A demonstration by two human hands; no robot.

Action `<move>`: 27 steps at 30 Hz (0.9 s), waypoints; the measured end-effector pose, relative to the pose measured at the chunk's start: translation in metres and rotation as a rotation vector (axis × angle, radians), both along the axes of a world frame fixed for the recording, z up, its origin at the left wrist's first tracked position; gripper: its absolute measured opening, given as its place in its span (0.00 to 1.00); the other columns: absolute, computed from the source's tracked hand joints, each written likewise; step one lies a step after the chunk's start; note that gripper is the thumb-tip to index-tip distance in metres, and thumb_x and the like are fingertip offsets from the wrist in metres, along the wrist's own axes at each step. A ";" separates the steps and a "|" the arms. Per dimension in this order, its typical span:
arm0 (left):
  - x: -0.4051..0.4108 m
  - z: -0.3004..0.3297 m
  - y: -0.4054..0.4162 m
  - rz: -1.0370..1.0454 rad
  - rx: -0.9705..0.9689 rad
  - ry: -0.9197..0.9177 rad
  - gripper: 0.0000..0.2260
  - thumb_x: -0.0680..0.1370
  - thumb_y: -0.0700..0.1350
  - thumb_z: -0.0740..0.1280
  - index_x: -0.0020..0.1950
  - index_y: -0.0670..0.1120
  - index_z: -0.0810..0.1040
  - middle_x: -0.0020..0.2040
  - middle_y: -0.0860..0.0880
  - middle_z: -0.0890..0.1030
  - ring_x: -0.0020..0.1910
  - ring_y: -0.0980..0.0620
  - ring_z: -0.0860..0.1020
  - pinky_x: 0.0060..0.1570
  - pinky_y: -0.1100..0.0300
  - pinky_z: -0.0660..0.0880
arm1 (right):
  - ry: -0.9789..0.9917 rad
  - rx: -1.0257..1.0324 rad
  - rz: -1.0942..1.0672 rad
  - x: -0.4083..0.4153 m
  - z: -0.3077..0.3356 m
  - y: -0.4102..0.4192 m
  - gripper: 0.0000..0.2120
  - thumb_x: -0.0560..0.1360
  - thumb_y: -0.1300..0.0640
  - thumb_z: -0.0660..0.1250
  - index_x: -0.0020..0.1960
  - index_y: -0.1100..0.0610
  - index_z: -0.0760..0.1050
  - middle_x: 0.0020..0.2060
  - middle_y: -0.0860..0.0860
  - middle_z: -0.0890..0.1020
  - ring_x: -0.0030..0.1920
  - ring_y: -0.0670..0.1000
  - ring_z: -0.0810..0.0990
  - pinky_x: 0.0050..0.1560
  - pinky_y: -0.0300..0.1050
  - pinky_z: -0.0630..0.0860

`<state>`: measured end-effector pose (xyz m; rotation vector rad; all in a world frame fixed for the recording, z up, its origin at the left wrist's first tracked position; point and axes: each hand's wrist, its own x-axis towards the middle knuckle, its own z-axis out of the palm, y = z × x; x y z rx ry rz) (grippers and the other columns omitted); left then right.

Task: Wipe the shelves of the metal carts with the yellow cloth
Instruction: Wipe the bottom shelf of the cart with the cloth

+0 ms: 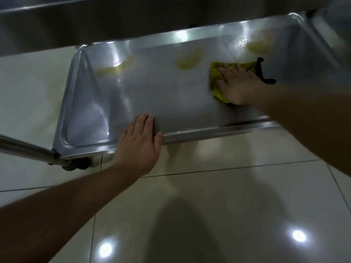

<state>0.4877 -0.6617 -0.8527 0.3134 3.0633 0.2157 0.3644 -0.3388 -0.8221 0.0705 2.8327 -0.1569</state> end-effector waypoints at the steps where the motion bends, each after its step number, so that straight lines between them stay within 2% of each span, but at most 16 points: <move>1: 0.000 0.000 0.001 -0.001 0.002 0.004 0.27 0.86 0.57 0.51 0.82 0.45 0.61 0.80 0.44 0.64 0.80 0.43 0.62 0.78 0.46 0.59 | -0.023 0.002 -0.055 -0.001 0.002 0.020 0.30 0.86 0.40 0.45 0.85 0.47 0.45 0.84 0.48 0.46 0.84 0.58 0.46 0.81 0.62 0.46; 5: 0.000 0.000 0.001 -0.001 -0.008 0.020 0.28 0.85 0.58 0.49 0.81 0.44 0.62 0.79 0.44 0.65 0.79 0.43 0.62 0.77 0.45 0.62 | 0.056 0.008 -0.246 0.010 -0.005 0.051 0.34 0.83 0.38 0.42 0.85 0.51 0.49 0.84 0.51 0.50 0.83 0.61 0.50 0.80 0.65 0.48; 9: -0.001 0.000 0.003 0.000 -0.036 0.011 0.29 0.85 0.58 0.47 0.81 0.44 0.61 0.80 0.44 0.65 0.80 0.44 0.60 0.77 0.46 0.60 | 0.091 -0.010 -0.311 0.010 -0.004 -0.007 0.32 0.84 0.41 0.44 0.85 0.52 0.49 0.84 0.52 0.50 0.83 0.63 0.49 0.80 0.64 0.46; 13: -0.001 0.001 0.004 0.013 -0.057 0.016 0.28 0.86 0.57 0.48 0.82 0.44 0.61 0.80 0.45 0.64 0.81 0.45 0.59 0.79 0.47 0.58 | 0.031 -0.079 -0.048 -0.005 0.003 -0.091 0.31 0.85 0.41 0.45 0.85 0.50 0.45 0.84 0.49 0.45 0.83 0.60 0.44 0.81 0.61 0.42; 16: -0.001 0.001 0.003 0.009 -0.058 0.017 0.28 0.85 0.58 0.48 0.82 0.44 0.61 0.81 0.45 0.64 0.81 0.44 0.60 0.78 0.46 0.59 | -0.033 -0.095 0.212 -0.011 0.008 -0.153 0.31 0.85 0.41 0.44 0.85 0.48 0.42 0.84 0.46 0.42 0.83 0.58 0.41 0.81 0.60 0.41; 18: -0.001 0.001 0.003 0.000 -0.055 0.018 0.29 0.85 0.58 0.48 0.82 0.44 0.61 0.81 0.44 0.64 0.81 0.44 0.60 0.78 0.46 0.60 | -0.050 -0.106 0.347 -0.011 0.009 -0.174 0.30 0.86 0.40 0.45 0.85 0.46 0.42 0.84 0.45 0.42 0.84 0.56 0.41 0.81 0.58 0.40; 20: -0.002 0.001 0.003 -0.006 -0.057 0.012 0.29 0.85 0.58 0.48 0.82 0.44 0.60 0.81 0.45 0.64 0.81 0.44 0.60 0.79 0.47 0.60 | -0.052 -0.123 0.395 -0.009 0.010 -0.177 0.30 0.85 0.39 0.45 0.85 0.44 0.44 0.84 0.43 0.43 0.84 0.54 0.42 0.81 0.58 0.40; 23: -0.002 0.000 0.003 -0.008 -0.062 0.016 0.28 0.86 0.58 0.50 0.82 0.45 0.61 0.81 0.45 0.64 0.81 0.44 0.60 0.79 0.47 0.59 | -0.036 -0.133 0.282 -0.016 0.015 -0.150 0.30 0.85 0.39 0.47 0.85 0.44 0.46 0.84 0.44 0.46 0.84 0.54 0.43 0.81 0.60 0.42; 27: -0.002 0.001 0.004 -0.016 -0.079 0.040 0.27 0.86 0.57 0.49 0.80 0.44 0.63 0.78 0.44 0.67 0.79 0.43 0.63 0.76 0.46 0.61 | -0.025 -0.094 0.068 -0.026 0.018 -0.068 0.31 0.85 0.38 0.48 0.85 0.46 0.48 0.84 0.46 0.48 0.84 0.57 0.46 0.81 0.62 0.45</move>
